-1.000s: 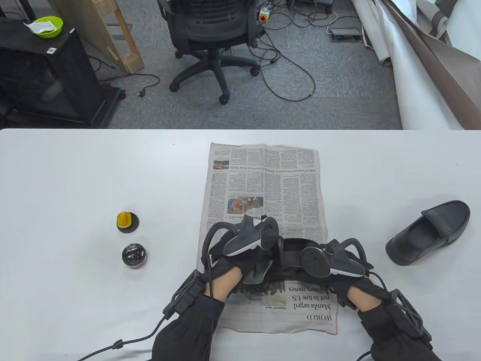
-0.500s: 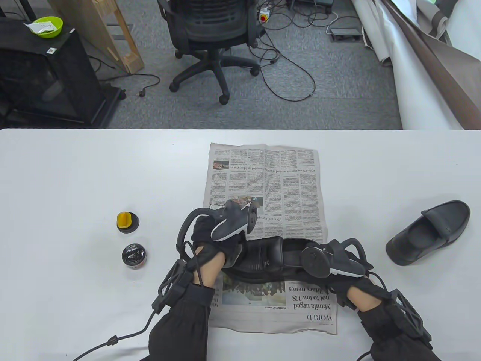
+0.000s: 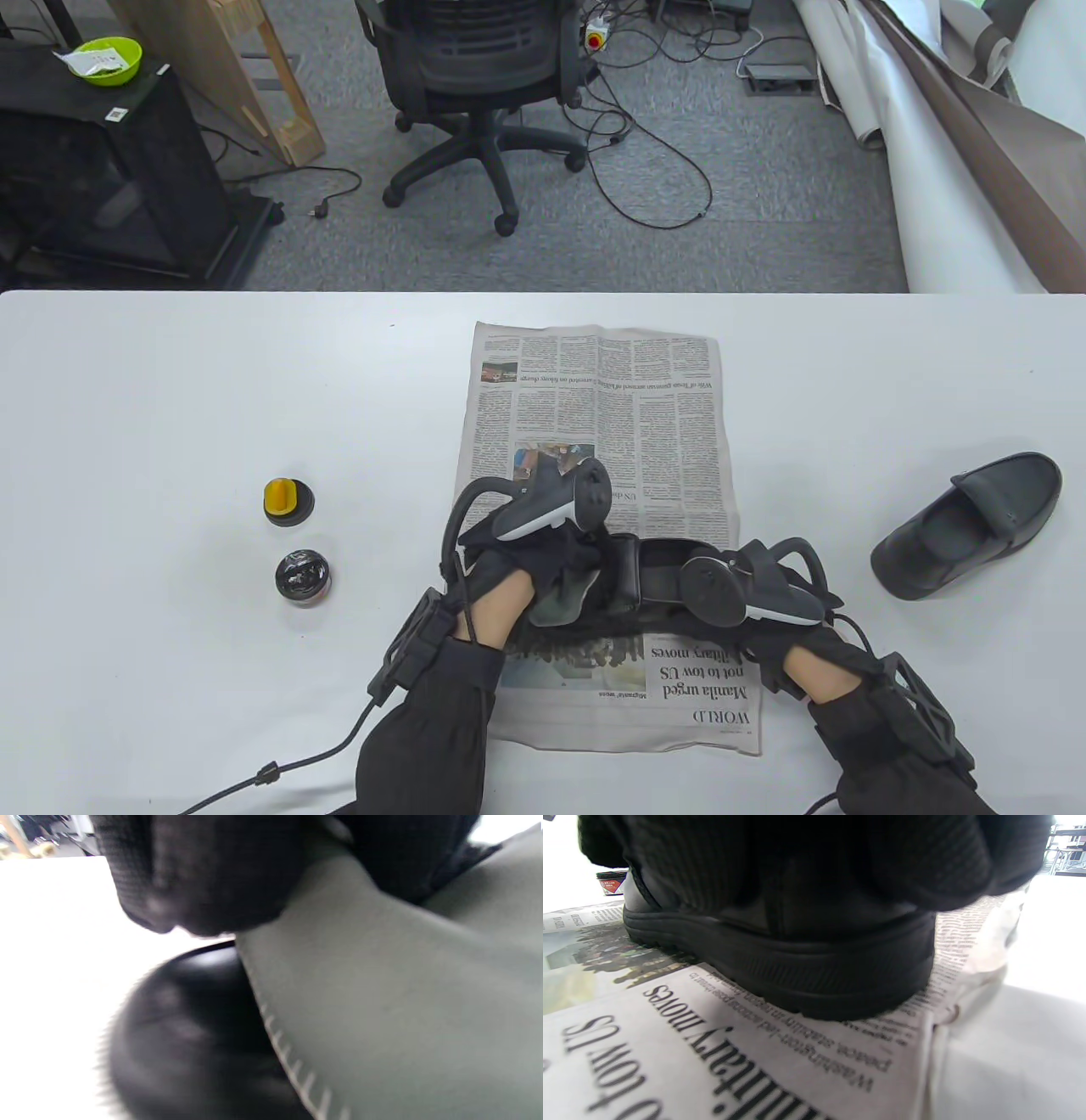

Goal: Dip and apply built-in sponge shoe polish on shoes

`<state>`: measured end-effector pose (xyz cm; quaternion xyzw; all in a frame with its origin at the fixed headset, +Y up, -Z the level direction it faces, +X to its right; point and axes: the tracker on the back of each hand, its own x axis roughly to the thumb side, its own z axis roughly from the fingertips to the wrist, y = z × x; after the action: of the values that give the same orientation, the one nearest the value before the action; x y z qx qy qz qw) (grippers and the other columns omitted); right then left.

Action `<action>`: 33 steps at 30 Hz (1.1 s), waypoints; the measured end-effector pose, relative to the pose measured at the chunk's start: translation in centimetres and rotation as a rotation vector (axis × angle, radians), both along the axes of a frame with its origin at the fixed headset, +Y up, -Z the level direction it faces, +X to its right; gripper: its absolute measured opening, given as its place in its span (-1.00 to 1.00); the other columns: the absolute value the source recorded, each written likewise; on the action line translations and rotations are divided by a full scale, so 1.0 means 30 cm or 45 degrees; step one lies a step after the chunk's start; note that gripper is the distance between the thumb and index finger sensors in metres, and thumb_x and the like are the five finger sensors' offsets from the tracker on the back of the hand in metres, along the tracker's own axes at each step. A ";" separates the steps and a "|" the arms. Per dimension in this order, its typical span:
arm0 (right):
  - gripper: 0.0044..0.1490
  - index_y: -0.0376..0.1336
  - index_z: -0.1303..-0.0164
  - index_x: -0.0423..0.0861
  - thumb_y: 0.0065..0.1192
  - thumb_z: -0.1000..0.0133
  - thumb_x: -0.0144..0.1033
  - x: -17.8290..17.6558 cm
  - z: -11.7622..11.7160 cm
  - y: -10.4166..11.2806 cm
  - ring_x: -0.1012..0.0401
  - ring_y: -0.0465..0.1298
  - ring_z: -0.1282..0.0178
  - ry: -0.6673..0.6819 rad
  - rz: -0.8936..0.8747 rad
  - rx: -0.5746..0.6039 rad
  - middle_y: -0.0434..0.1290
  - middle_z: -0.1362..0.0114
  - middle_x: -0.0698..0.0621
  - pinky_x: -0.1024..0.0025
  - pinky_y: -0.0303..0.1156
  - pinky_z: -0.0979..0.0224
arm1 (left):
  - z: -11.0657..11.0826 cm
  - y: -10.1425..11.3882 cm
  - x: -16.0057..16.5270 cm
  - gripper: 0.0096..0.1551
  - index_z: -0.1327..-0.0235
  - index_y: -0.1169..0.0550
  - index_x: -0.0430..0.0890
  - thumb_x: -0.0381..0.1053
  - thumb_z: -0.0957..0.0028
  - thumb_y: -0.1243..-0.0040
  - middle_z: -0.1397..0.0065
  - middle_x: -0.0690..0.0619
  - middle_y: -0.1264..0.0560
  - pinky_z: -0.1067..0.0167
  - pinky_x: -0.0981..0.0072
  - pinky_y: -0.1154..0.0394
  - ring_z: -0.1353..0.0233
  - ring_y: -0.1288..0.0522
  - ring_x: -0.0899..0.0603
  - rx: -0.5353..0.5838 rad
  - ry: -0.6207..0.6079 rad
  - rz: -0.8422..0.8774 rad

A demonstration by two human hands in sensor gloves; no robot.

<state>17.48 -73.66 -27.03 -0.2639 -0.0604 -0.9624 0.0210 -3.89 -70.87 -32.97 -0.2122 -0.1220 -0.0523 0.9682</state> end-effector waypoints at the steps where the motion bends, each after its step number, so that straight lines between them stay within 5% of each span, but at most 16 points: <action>1: -0.49 0.46 0.29 0.06 0.32 0.20 0.23 0.000 0.000 0.000 0.16 0.58 0.30 -0.001 -0.001 0.000 0.46 -0.11 0.04 0.08 0.53 -0.20 | 0.001 -0.003 -0.017 -0.33 -0.27 -0.53 0.14 0.30 0.13 -0.29 0.25 0.15 -0.74 -0.17 0.09 -0.65 0.49 -0.70 0.11 -0.013 0.010 -0.003; 15: -0.49 0.46 0.30 0.06 0.32 0.20 0.23 0.000 0.000 0.001 0.16 0.58 0.30 -0.010 0.005 0.003 0.46 -0.11 0.05 0.08 0.53 -0.19 | 0.075 0.003 -0.185 -0.34 -0.27 -0.54 0.07 0.27 0.10 -0.30 0.25 0.13 -0.75 -0.14 0.07 -0.66 0.49 -0.71 0.09 0.031 0.110 -0.138; 18: -0.48 0.46 0.30 0.06 0.32 0.22 0.24 0.000 0.000 0.001 0.16 0.59 0.30 -0.011 0.007 0.004 0.46 -0.11 0.05 0.07 0.53 -0.19 | 0.117 0.025 -0.148 -0.35 -0.27 -0.53 0.07 0.26 0.10 -0.31 0.26 0.14 -0.76 -0.13 0.11 -0.67 0.50 -0.71 0.12 0.204 0.005 -0.118; 24: -0.49 0.46 0.30 0.06 0.32 0.20 0.23 0.000 0.000 0.000 0.16 0.58 0.30 -0.012 0.006 0.004 0.46 -0.11 0.05 0.08 0.53 -0.19 | 0.189 0.038 0.036 -0.33 -0.29 -0.50 0.12 0.27 0.12 -0.31 0.25 0.14 -0.75 -0.14 0.09 -0.67 0.49 -0.71 0.10 0.311 -0.183 0.347; 33: -0.49 0.46 0.30 0.05 0.32 0.20 0.23 -0.001 -0.001 0.000 0.16 0.58 0.30 -0.005 0.006 0.003 0.46 -0.11 0.04 0.07 0.53 -0.19 | 0.204 0.002 0.069 -0.33 -0.28 -0.49 0.07 0.25 0.11 -0.32 0.29 0.12 -0.76 -0.10 0.08 -0.68 0.53 -0.71 0.10 0.369 -0.113 0.114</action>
<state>17.44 -73.66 -27.05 -0.2617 -0.0601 -0.9630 0.0236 -1.81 -70.81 -26.86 -0.0620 -0.1653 -0.0357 0.9836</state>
